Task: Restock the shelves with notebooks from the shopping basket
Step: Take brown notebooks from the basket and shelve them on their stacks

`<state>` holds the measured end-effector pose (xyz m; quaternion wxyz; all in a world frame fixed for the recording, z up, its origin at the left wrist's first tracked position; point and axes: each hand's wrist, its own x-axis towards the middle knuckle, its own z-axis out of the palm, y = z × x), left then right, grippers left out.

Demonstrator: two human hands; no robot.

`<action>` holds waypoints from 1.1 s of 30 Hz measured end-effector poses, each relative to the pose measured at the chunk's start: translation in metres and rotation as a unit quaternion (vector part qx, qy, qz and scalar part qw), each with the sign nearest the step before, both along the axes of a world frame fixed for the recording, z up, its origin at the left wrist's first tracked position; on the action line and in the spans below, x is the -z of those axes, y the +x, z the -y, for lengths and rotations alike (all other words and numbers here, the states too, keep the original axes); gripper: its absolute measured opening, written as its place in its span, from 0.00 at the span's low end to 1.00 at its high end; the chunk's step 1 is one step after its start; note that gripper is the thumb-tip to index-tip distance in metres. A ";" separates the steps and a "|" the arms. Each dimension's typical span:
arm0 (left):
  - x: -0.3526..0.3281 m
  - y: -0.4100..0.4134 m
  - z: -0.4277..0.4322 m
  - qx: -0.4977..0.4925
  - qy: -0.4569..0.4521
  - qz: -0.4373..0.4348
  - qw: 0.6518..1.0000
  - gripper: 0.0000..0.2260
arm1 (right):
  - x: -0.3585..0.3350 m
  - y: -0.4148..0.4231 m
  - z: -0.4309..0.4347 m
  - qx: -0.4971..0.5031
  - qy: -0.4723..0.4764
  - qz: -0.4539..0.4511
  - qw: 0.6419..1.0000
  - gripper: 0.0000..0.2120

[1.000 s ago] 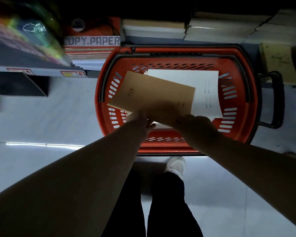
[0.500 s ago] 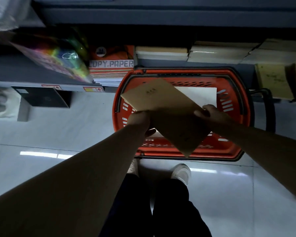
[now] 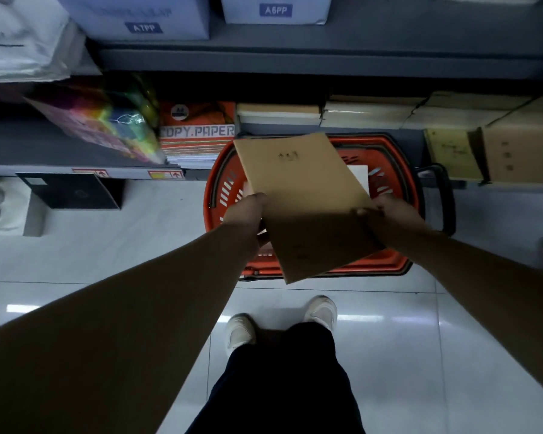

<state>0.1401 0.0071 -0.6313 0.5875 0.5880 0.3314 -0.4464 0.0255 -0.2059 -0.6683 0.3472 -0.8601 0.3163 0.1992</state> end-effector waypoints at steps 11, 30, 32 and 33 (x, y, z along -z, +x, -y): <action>-0.070 -0.022 -0.009 0.050 0.049 0.017 0.997 0.09 | -0.083 -0.033 -0.051 0.137 0.054 0.105 0.983 0.14; -0.259 -0.036 -0.010 0.104 -0.106 0.097 0.984 0.09 | -0.265 -0.057 -0.055 0.210 0.006 0.190 0.959 0.12; -0.275 -0.034 -0.015 0.102 -0.102 0.096 0.985 0.09 | -0.275 -0.059 -0.060 0.200 -0.024 0.203 0.958 0.10; -0.282 -0.036 -0.018 0.099 -0.103 0.095 0.985 0.08 | -0.279 -0.061 -0.063 0.198 -0.033 0.211 0.957 0.09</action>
